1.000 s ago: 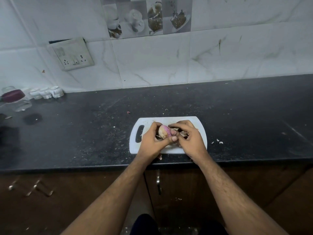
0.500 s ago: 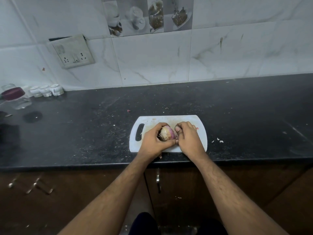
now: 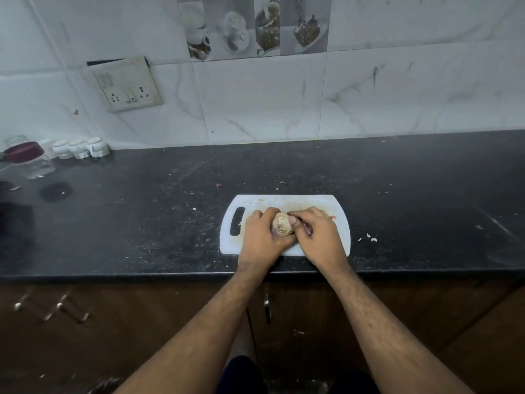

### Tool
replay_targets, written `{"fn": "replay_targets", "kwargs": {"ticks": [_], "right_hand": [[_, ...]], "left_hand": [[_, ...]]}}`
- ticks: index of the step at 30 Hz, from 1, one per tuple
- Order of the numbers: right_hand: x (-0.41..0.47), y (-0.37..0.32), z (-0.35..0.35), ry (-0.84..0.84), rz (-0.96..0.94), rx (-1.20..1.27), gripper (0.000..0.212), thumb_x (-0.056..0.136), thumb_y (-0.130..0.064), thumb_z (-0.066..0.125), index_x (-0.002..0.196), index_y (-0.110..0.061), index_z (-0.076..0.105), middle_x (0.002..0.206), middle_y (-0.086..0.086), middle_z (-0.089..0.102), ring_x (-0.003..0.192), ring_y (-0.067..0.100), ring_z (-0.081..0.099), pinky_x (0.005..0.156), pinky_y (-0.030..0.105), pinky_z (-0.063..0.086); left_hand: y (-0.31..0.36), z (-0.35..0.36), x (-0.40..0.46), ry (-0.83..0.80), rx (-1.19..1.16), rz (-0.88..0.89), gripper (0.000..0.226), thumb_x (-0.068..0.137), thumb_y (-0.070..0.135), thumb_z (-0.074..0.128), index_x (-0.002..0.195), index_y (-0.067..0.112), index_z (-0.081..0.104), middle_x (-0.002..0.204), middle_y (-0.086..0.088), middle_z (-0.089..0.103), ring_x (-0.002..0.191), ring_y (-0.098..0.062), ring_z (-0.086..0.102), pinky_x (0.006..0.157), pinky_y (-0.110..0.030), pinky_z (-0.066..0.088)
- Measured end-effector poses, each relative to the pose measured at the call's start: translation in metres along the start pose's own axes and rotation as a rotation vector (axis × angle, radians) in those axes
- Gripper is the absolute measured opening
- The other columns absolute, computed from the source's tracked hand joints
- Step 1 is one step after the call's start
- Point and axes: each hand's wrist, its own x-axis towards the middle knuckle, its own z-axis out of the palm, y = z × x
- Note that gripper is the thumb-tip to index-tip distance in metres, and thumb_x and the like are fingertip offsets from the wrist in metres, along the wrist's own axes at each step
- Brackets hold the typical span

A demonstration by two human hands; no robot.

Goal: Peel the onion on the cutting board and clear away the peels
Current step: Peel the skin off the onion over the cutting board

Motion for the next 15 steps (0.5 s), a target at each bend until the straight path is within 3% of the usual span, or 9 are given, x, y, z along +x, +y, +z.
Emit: {"fn": "replay_targets", "kwargs": {"ticks": [4,8,15], "right_hand": [[0.001,0.0008,-0.0003,0.006,0.076,0.035,0.019,0.098,-0.028,0.065,0.111,-0.024,0.076,0.097,-0.012,0.068,0.092,0.01,0.064,0.085,0.032,0.053],[0.0047,0.0041,-0.0006,0.04,0.179,0.039,0.014,0.096,-0.026,0.065,0.102,-0.023,0.077,0.095,-0.013,0.074,0.086,0.009,0.069,0.085,0.036,0.057],[0.0021,-0.0002,-0.0074,-0.013,0.099,0.277,0.02,0.09,-0.018,0.076,0.11,-0.021,0.077,0.104,-0.011,0.068,0.101,0.003,0.065,0.091,0.025,0.052]], "left_hand": [[-0.0001,-0.0015,0.0002,0.015,-0.019,-0.044,0.072,0.068,0.05,0.09,0.125,0.019,0.059,0.109,0.002,0.057,0.1,-0.011,0.054,0.074,-0.014,0.038],[0.0009,-0.0034,-0.0009,-0.01,-0.018,-0.026,0.055,0.069,0.038,0.092,0.114,0.02,0.064,0.1,0.004,0.06,0.091,-0.009,0.058,0.07,-0.01,0.042],[0.0022,-0.0051,-0.0031,0.013,-0.054,-0.009,0.047,0.067,0.035,0.092,0.105,0.019,0.07,0.094,0.005,0.063,0.088,-0.008,0.06,0.07,-0.012,0.042]]}}
